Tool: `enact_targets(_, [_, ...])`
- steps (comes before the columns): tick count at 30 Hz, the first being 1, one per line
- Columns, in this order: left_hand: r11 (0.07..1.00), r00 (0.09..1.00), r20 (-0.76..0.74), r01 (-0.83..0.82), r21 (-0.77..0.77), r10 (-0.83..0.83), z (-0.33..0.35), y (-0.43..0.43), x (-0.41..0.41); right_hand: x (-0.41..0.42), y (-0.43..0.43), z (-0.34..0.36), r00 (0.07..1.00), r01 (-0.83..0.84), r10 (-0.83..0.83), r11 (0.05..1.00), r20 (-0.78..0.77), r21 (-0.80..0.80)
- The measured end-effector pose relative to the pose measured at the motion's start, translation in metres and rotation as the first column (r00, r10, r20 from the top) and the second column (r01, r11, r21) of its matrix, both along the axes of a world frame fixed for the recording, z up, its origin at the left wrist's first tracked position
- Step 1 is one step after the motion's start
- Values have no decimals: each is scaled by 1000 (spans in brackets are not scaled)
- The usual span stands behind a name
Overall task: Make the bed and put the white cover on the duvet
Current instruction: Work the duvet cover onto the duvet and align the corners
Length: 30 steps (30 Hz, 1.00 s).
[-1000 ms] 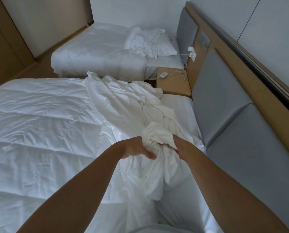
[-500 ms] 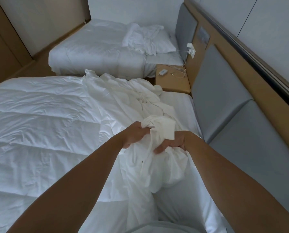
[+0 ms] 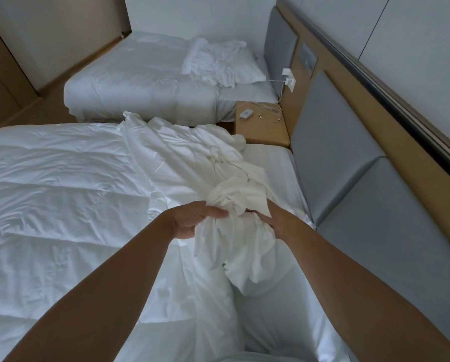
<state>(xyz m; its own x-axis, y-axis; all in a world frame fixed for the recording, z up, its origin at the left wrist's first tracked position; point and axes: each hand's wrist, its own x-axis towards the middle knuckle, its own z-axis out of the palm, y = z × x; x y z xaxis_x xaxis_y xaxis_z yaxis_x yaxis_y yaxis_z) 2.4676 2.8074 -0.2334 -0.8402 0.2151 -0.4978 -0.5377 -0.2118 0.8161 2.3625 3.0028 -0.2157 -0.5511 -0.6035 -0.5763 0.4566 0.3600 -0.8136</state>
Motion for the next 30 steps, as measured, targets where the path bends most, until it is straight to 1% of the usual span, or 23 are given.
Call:
enact_targets(2, [991,995,1,-98,-87,99,3,0,-5,-3,5,4,984,-172,175,983,-42,58])
enact_targets(3, [978,991,-5,-133,-161,134,6,1,-8,-2,7,10,955,-295,297,952,-14,81])
enact_targets(5, [944,993,-26,-121,-306,119,13,3,-11,-7,5,11,878,-478,478,870,26,119])
enact_targets(7, [920,995,-49,-100,-378,89,16,5,-14,-8,-1,11,831,-549,555,812,25,200])
enact_targets(9, [925,994,-51,-108,-364,96,16,5,-14,-7,-4,11,848,-527,528,833,42,170])
enact_targets(11, [941,996,-33,-90,-326,84,13,2,-12,-7,-2,5,904,-427,424,898,53,107])
enact_targets(12, [952,998,-16,-55,-301,53,10,-1,-11,-7,-2,1,928,-373,370,925,48,73])
enact_targets(14, [970,998,29,59,-237,-54,4,-3,-6,-5,-3,-5,959,-282,281,959,21,28])
enact_targets(17, [935,959,75,284,-211,-274,-1,-3,-1,3,-7,1,980,-190,191,981,-46,33])
enact_targets(20, [896,928,90,373,-240,-362,3,-6,0,5,-7,2,985,-169,170,984,-31,56])
enact_targets(22, [879,919,71,391,-273,-387,3,-5,2,5,-7,-1,989,-142,145,987,-28,78])
enact_targets(23, [885,926,47,371,-280,-373,2,-1,2,3,-8,-2,990,-132,136,987,-35,92])
enact_targets(25, [926,964,-10,252,-281,-266,-8,9,3,0,-12,-3,988,-140,145,985,-44,101])
enact_targets(27, [965,998,-36,49,-256,-60,-16,19,3,-1,-17,0,979,-193,197,978,-43,75])
enact_targets(29, [948,984,-51,-179,-261,172,-16,23,3,1,-19,4,965,-252,258,962,-40,101])
enact_targets(30, [930,968,-80,-251,-268,238,-14,23,2,1,-19,6,949,-307,314,942,-28,136])
